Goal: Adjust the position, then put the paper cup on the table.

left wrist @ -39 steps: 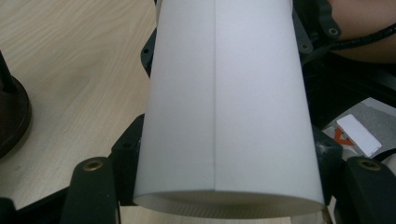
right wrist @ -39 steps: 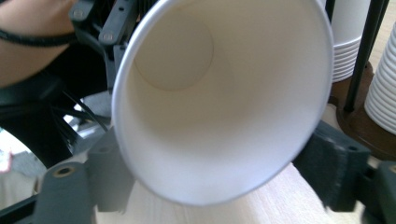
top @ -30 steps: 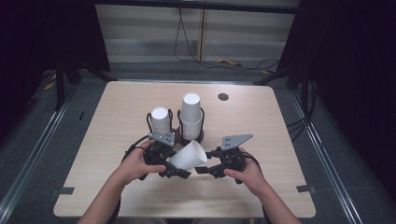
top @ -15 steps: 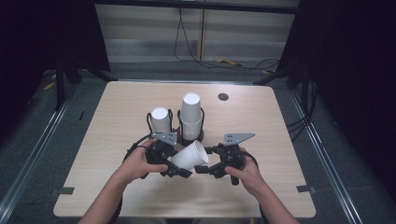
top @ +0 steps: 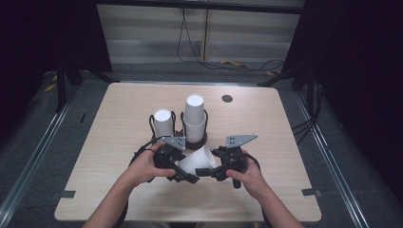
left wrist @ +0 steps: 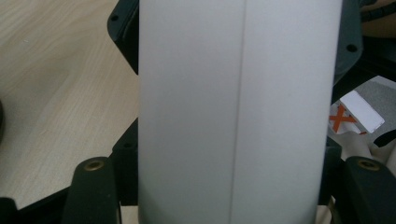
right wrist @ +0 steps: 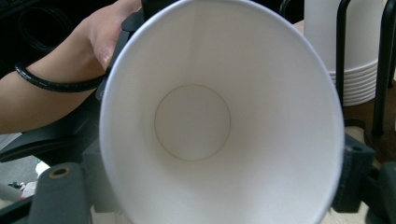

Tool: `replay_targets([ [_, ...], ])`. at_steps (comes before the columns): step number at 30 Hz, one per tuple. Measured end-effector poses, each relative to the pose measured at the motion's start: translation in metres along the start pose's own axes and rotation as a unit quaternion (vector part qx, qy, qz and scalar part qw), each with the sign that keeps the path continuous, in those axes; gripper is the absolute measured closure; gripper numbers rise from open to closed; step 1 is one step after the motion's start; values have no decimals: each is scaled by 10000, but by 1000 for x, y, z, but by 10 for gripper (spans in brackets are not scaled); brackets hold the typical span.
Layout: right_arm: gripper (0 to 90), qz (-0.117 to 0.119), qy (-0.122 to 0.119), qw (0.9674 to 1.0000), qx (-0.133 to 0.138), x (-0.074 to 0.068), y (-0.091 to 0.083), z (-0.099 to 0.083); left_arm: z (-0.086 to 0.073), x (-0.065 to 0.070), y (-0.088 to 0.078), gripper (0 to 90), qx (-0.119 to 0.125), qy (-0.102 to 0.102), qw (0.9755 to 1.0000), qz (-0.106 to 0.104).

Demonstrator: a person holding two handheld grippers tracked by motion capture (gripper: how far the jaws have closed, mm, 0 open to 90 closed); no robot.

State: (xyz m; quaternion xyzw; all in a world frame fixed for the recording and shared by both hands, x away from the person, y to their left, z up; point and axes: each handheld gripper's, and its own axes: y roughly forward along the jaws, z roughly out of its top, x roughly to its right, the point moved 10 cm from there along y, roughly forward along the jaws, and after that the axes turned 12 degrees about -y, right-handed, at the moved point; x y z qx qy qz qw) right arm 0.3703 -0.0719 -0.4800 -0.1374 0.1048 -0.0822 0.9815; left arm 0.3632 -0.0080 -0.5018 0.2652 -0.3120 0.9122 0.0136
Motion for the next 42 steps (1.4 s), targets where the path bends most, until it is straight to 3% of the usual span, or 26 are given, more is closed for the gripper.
replay_targets([
  [9,283,90,14,9998,-166,-1,-5,-4,-5,-4,5,324,-117,16,9998,139],
  [15,310,98,100,9999,-19,1,-9,0,-7,-8,3,296,-157,-105,9996,216],
  [22,311,-115,-19,9999,-122,7,-19,-3,-17,-14,-2,251,-283,-280,9984,408],
  [27,310,-376,-16,9991,-217,17,-32,-7,-25,-21,-8,211,-369,-307,9958,781],
  [28,310,-426,-72,9987,-275,18,-34,-8,-28,-23,-12,202,-510,-264,9942,908],
  [29,309,-464,-87,9984,-324,19,-37,-10,-28,-22,-12,201,-475,-266,9945,889],
  [32,307,-645,-193,9961,-570,24,-42,-15,-30,-23,-16,194,-455,-284,9934,1017],
  [35,304,-878,-332,9907,-987,30,-47,-24,-33,-25,-19,196,-484,-308,9923,1100],
  [36,303,-930,-390,9887,-1112,31,-49,-27,-34,-26,-21,195,-525,-234,9922,1104],
  [40,300,-1021,-378,9858,-1280,34,-51,-34,-38,-26,-21,201,-412,-373,9924,1102],
  [42,298,-1063,-427,9838,-1381,35,-52,-37,-41,-27,-22,201,-473,-390,9916,1139],
])
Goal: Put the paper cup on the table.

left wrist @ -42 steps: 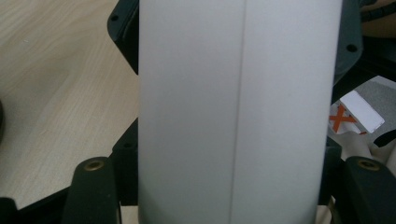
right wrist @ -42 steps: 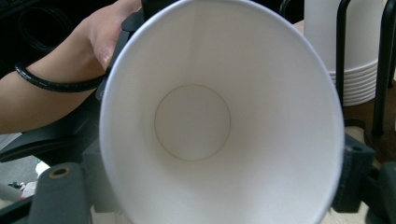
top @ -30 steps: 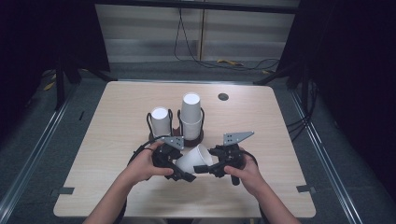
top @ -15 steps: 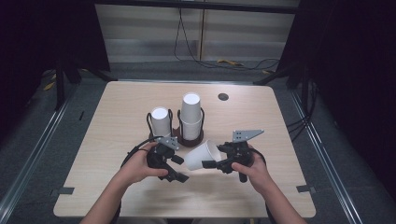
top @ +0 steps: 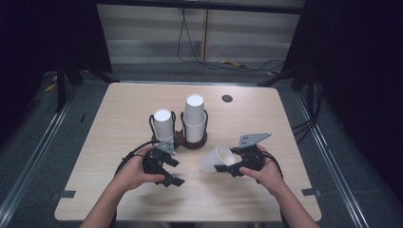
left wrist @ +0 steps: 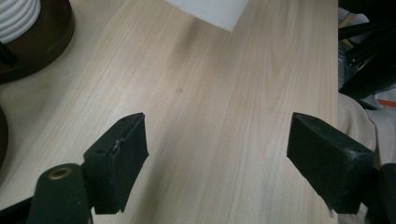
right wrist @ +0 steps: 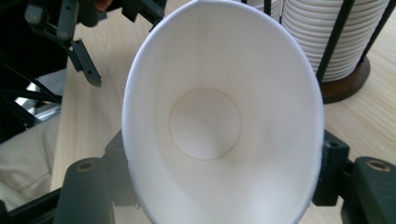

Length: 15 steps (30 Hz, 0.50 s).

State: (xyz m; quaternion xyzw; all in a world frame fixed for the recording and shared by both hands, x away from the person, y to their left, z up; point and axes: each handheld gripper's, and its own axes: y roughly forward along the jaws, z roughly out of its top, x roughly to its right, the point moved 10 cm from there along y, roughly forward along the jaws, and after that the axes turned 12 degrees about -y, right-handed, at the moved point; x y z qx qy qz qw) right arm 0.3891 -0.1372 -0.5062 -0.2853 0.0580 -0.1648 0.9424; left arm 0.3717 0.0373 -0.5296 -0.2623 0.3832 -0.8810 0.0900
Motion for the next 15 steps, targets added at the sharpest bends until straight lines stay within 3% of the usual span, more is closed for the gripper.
replay_targets([
  [4,290,-128,-204,9993,-290,0,4,-6,-3,-2,0,201,42,-21,10000,-9],
  [5,290,-131,-222,9992,-315,0,5,-7,-4,-4,0,201,-3,-17,10000,75],
  [9,286,-110,-246,9990,-351,0,9,-7,-4,-3,0,204,94,-45,9999,-19],
  [14,281,-105,-267,9987,-430,-1,12,-9,-6,-5,-2,204,77,-66,9999,50],
  [15,280,-111,-257,9987,-435,-1,12,-9,-6,-5,-1,204,156,-71,9998,-39],
])
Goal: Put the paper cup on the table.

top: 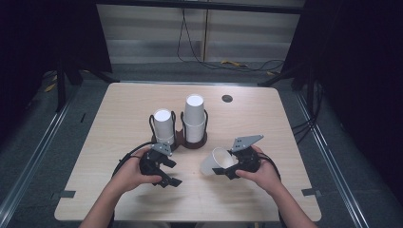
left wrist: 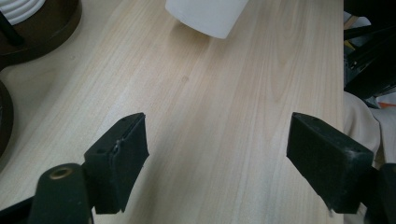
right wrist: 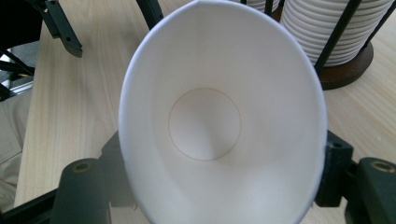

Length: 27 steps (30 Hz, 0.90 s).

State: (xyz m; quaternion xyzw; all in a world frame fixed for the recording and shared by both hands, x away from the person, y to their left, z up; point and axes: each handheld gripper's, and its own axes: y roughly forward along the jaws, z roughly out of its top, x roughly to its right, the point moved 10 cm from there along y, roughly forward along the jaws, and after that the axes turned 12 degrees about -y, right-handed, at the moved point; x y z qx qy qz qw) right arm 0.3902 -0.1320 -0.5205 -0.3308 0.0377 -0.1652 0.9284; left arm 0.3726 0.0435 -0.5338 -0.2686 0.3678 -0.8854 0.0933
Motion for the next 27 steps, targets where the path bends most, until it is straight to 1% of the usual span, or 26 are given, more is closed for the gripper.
replay_targets([
  [2,276,23,-29,10000,-19,-1,1,0,-1,-2,-1,204,-21,-17,10000,44],
  [3,272,5,-27,10000,-30,0,2,0,-2,-2,-2,205,-70,-1,10000,32],
  [4,269,4,-49,10000,-30,0,2,0,-3,-3,-2,204,-57,-4,9999,94],
  [6,265,19,-42,10000,-35,-1,3,0,-3,-2,-2,205,-12,-59,10000,33],
  [7,261,5,-65,10000,-42,0,4,1,-3,-3,-3,205,-25,-22,10000,26],
  [10,241,11,-73,10000,-28,-1,6,1,-4,-3,-4,207,37,-56,10000,34],
  [11,235,15,-85,10000,-35,-1,6,1,-4,-5,-5,207,5,-50,9999,91],
  [12,231,2,-91,9999,-43,-2,7,1,-5,-5,-6,207,-11,-46,10000,76],
  [13,225,4,-116,9999,-69,-2,8,1,-4,-5,-6,207,43,-46,10000,71],
  [16,216,-41,-109,9999,-54,-3,10,1,-6,-6,-9,208,-11,-59,9999,87],
  [17,216,-70,-117,9999,-57,-2,10,1,-6,-6,-8,209,39,-94,9999,79],
  [18,209,-76,-117,9999,-50,-2,10,1,-6,-6,-8,209,3,-65,9999,91],
  [19,203,-99,-93,9999,-35,-2,11,2,-6,-6,-8,209,26,-51,10000,80],
  [20,202,-80,-54,10000,-21,-2,11,2,-7,-6,-9,211,-18,-55,9999,86],
  [21,201,-71,-57,10000,-10,-3,11,2,-7,-6,-9,211,26,-59,10000,63],
  [22,196,-83,-89,9999,-15,-3,11,3,-7,-7,-9,211,-9,-36,10000,84],
  [23,195,-85,-98,9999,-21,-3,11,3,-7,-7,-9,211,7,-48,10000,78],
  [25,164,-53,-107,9999,12,-5,12,4,-8,-7,-10,212,-41,-55,9999,80],
  [27,141,-53,-65,10000,11,-5,13,5,-8,-7,-10,212,-48,-51,9999,85],
])
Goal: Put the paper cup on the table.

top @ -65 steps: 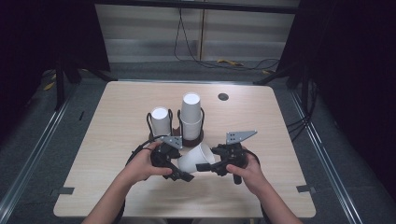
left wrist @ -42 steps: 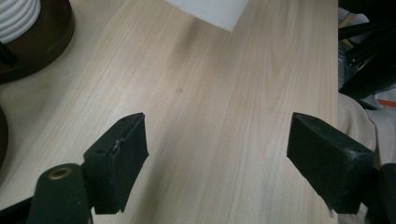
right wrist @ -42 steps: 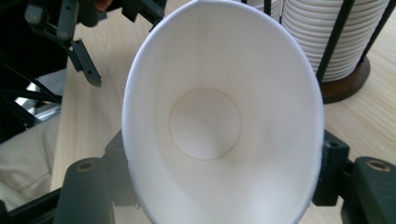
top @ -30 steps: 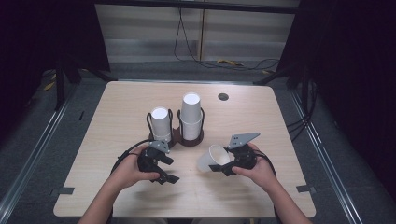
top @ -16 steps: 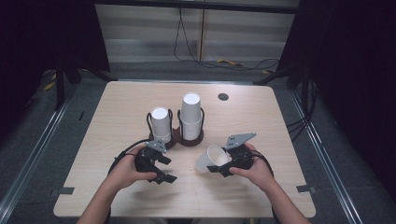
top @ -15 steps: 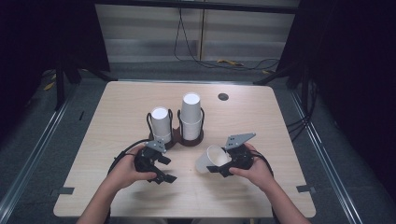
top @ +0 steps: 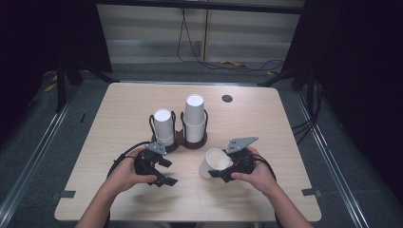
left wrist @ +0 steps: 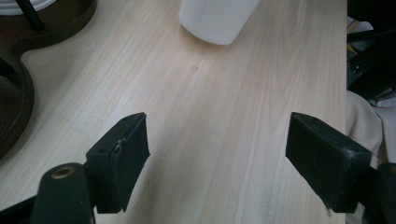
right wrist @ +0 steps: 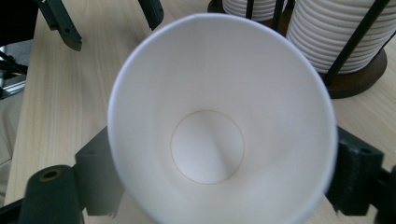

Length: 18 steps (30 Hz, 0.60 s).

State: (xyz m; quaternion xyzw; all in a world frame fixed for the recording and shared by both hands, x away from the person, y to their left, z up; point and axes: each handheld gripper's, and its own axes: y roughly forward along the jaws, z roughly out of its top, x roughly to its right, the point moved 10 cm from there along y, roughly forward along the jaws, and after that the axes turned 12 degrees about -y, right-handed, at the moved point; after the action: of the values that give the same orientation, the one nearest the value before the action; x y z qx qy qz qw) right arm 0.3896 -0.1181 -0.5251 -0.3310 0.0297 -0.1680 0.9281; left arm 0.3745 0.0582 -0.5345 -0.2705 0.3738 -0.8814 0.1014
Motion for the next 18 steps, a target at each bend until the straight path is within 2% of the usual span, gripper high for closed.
replay_targets([
  [2,139,72,24,10000,45,-3,0,2,0,1,0,213,38,-20,10000,-28],
  [4,139,84,-1,10000,31,-4,0,2,0,-1,-1,213,30,-29,10000,63],
  [5,139,107,17,9999,33,-4,0,3,0,1,0,212,101,-62,9999,-27],
  [7,138,157,51,9999,37,-5,-1,2,-2,-1,-2,213,37,-34,10000,40],
  [8,138,136,61,9999,15,-4,-2,0,-2,-1,-2,212,86,-48,10000,2],
  [9,138,129,75,9999,8,-4,-3,-1,-4,-2,-3,211,33,-47,10000,-2],
  [11,136,181,155,9997,64,-4,-6,-3,-6,-3,-5,210,20,-58,10000,28],
  [15,138,124,191,9997,116,-2,-12,-7,-9,-5,-7,207,86,-108,9999,48],
  [18,137,138,209,9997,62,-3,-18,-13,-13,-8,-11,204,38,-144,9998,101],
])
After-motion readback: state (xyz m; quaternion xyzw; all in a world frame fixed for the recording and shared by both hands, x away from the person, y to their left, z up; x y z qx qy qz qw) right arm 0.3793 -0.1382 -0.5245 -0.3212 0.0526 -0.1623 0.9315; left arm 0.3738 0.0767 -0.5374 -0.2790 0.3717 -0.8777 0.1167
